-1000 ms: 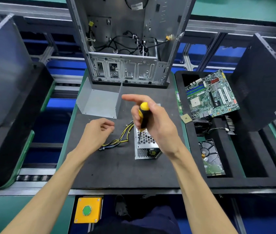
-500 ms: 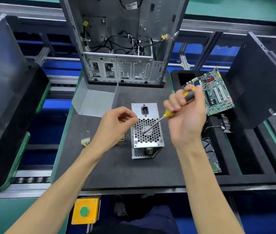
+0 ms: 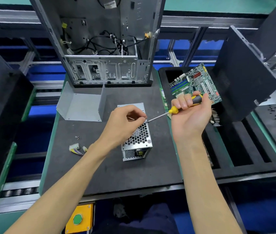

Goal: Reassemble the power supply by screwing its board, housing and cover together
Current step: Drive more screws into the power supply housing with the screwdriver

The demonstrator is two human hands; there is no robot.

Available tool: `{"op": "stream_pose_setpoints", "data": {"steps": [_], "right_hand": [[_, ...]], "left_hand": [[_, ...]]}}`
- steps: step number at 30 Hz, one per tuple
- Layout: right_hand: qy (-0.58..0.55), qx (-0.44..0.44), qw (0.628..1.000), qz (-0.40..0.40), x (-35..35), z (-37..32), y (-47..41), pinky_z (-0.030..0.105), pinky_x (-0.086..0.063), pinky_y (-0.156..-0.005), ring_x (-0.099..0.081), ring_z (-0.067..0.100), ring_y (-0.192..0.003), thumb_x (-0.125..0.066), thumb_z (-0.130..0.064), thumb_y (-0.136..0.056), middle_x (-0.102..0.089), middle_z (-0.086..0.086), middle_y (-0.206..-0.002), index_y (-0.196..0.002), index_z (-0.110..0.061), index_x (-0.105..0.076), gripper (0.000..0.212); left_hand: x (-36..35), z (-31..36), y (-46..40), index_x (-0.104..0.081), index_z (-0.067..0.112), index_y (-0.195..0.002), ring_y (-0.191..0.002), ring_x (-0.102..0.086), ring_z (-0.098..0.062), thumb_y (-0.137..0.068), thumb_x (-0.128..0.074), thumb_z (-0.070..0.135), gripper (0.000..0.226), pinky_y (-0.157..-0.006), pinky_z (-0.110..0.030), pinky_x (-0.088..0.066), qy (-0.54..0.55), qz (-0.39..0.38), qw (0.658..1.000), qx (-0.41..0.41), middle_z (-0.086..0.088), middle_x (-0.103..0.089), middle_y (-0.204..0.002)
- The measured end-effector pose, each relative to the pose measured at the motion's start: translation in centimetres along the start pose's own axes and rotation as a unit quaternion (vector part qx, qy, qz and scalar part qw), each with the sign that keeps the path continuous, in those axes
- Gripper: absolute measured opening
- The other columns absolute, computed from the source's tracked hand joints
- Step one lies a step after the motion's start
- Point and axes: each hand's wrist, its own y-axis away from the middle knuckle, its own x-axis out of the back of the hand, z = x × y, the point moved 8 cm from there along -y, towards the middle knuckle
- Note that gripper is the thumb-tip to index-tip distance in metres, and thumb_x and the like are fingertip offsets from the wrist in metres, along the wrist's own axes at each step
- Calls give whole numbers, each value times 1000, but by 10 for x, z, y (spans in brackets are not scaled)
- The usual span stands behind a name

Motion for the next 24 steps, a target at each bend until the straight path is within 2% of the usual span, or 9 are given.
{"op": "stream_pose_setpoints", "data": {"steps": [3, 5, 7, 14, 17, 19, 22, 24], "right_hand": [[-3, 0, 1000, 0, 1, 0, -1, 25, -29, -50, -28, 13, -51, -34, -28, -108, -30, -3, -61, -81, -17, -46, 32], [-9, -2, 1000, 1, 2, 0, -1, 25, -30, -49, -27, 13, -51, -34, -26, -107, -30, -3, -61, -80, -16, -46, 31], [-15, -4, 1000, 4, 3, 1, -2, 25, -29, -49, -26, 13, -51, -34, -26, -107, -30, -3, -61, -80, -16, -47, 31], [-39, -20, 999, 11, 5, 4, -4, 24, -29, -49, -26, 13, -52, -34, -26, -107, -30, -3, -63, -82, -16, -46, 30], [-43, -20, 999, 11, 5, 6, -5, 24, -29, -50, -27, 13, -51, -34, -26, -107, -31, -3, -62, -82, -15, -46, 30], [-44, -18, 999, 12, 5, 6, -6, 25, -30, -49, -27, 13, -51, -33, -26, -107, -31, -3, -62, -82, -15, -46, 30], [-50, -11, 999, 19, 6, 6, -8, 25, -30, -49, -26, 13, -51, -33, -26, -107, -31, -3, -61, -81, -15, -46, 31], [-55, 1, 998, 30, 7, 6, -9, 25, -29, -48, -26, 13, -51, -32, -26, -107, -30, -3, -60, -80, -16, -46, 32]], "left_hand": [[1, -4, 0, -77, 15, -82, -71, -72, -14, -85, -76, 5, 11, -73, -26, -58, 91, -3, 996, 23, 3, -76, -78], [2, -6, 0, -80, 19, -84, -68, -69, -14, -85, -76, 8, 12, -71, -28, -57, 114, -5, 993, 32, 2, -74, -74], [2, -7, 0, -81, 21, -88, -68, -67, -12, -89, -73, 10, 14, -69, -24, -56, 124, -8, 992, 31, 4, -73, -73], [-6, -9, 5, -73, 5, -95, -78, -73, -20, -98, -59, 0, 15, -72, -23, -58, 192, -26, 980, 50, -8, -77, -87], [-7, -10, 6, -73, 5, -98, -80, -73, -23, -95, -61, -4, 15, -77, -27, -60, 255, -32, 964, 67, -14, -77, -89], [-4, -13, 6, -71, 5, -101, -76, -71, -23, -93, -65, -1, 11, -74, -27, -59, 262, -26, 962, 77, -16, -76, -86], [-1, -17, 7, -75, 8, -89, -69, -68, -20, -89, -74, 8, 1, -65, -23, -56, 256, -26, 962, 92, -14, -74, -78], [1, -19, 8, -79, 13, -83, -66, -65, -15, -88, -76, 12, 6, -63, -21, -54, 245, -26, 965, 90, -9, -73, -75]]}}
